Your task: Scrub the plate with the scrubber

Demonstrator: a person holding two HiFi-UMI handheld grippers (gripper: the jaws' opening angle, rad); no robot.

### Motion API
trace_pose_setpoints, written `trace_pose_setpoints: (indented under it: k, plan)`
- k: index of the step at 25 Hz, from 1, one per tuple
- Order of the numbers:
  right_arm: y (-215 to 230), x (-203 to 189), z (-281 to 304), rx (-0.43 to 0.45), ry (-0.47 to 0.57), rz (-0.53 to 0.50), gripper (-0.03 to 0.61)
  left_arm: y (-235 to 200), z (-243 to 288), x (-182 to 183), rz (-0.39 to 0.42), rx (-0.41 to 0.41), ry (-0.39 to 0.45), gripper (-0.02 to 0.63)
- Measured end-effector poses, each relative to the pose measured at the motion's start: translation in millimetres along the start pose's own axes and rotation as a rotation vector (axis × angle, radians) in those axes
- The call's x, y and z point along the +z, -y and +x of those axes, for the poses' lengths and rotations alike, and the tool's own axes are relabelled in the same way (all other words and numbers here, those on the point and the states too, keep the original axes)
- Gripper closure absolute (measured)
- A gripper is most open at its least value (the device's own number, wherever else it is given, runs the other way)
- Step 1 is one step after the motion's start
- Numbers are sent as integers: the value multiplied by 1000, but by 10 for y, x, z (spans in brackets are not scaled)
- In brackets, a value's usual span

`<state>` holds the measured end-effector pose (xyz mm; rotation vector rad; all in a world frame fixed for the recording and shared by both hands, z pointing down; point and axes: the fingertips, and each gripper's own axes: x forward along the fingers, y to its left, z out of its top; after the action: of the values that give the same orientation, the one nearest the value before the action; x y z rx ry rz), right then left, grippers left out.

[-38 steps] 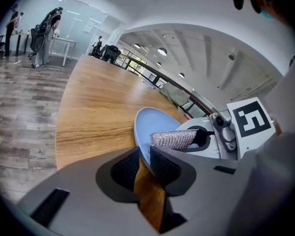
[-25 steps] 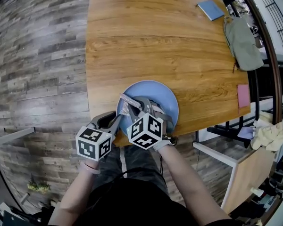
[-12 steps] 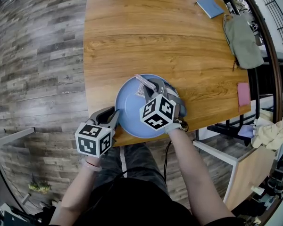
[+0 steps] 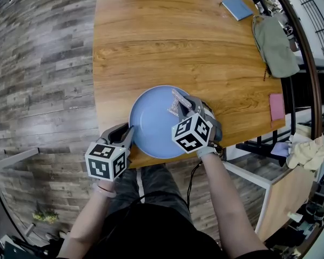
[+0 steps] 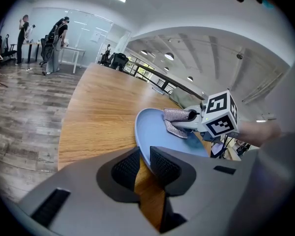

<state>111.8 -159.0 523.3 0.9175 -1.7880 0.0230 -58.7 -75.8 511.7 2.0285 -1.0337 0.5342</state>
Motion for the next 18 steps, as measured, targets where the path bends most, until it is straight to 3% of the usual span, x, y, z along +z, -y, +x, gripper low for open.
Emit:
trace_pose_setpoints:
  k: [5,13,18]
  plan:
    - [-70,-222,-128,29,-64,10,520,-1,8,1,3,8,-1,552]
    - [-350,-469,-371,145,-167,10,520,-6,21,19,23,36,-1,557]
    - [-597,-438,-472,227,-184,-91,520,-10,31,42,26,43,2,561]
